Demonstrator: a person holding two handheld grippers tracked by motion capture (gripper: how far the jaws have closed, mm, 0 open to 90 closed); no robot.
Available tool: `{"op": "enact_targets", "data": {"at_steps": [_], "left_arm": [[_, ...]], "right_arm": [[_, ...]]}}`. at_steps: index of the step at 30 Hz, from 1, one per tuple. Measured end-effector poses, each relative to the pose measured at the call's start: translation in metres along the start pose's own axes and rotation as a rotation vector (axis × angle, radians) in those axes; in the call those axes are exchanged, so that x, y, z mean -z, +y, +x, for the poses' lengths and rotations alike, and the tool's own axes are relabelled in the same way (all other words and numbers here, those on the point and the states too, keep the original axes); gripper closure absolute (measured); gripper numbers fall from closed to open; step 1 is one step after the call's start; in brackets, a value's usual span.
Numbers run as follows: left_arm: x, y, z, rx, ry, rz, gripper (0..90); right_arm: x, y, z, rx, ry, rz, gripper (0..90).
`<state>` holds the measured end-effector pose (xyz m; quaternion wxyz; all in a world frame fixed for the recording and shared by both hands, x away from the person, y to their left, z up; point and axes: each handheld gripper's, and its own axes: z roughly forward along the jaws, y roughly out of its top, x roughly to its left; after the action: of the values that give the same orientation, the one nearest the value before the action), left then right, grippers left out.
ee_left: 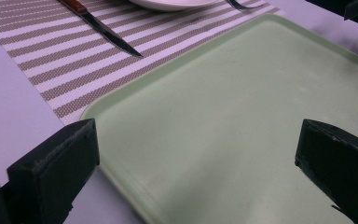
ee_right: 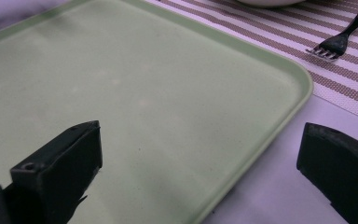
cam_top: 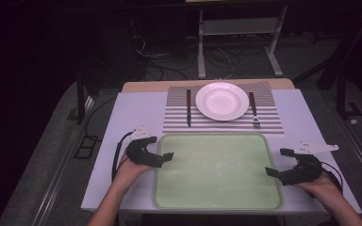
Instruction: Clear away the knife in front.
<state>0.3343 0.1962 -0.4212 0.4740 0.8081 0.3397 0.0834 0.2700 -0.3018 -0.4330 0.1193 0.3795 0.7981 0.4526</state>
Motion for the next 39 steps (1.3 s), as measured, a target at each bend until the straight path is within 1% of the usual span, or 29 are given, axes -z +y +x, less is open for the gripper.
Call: {"op": "enact_targets", "data": {"at_steps": [7,14,20,22,29,34,37,39], "left_arm": [[-0.005,0.005,0.000,-0.002,0.004,-0.009,0.0],[-0.010,0.011,0.001,-0.003,-0.001,-0.017,0.0],[-0.017,0.018,0.002,-0.012,-0.007,-0.028,0.0],[-0.021,0.021,0.003,-0.016,-0.003,-0.031,0.0],[-0.026,0.027,0.006,-0.019,0.004,-0.045,0.0],[-0.031,0.029,0.008,-0.019,0.009,-0.038,0.0],[-0.036,0.031,0.010,-0.027,0.014,-0.024,0.0],[-0.037,0.031,0.010,-0.028,0.016,-0.023,0.0]], "right_arm": [[0.001,0.000,0.001,-0.003,0.001,-0.005,0.2],[0.001,0.000,0.000,-0.006,0.003,-0.008,0.2],[0.000,0.000,0.000,-0.006,0.006,-0.007,0.2],[0.001,0.001,0.000,-0.008,0.005,-0.010,0.2],[0.001,0.000,0.000,-0.007,0.007,-0.011,0.2],[0.001,0.001,0.000,-0.007,0.007,-0.010,0.2],[0.001,0.001,0.000,-0.007,0.007,-0.012,0.2],[0.001,0.001,0.000,-0.009,0.008,-0.011,0.2]]}}
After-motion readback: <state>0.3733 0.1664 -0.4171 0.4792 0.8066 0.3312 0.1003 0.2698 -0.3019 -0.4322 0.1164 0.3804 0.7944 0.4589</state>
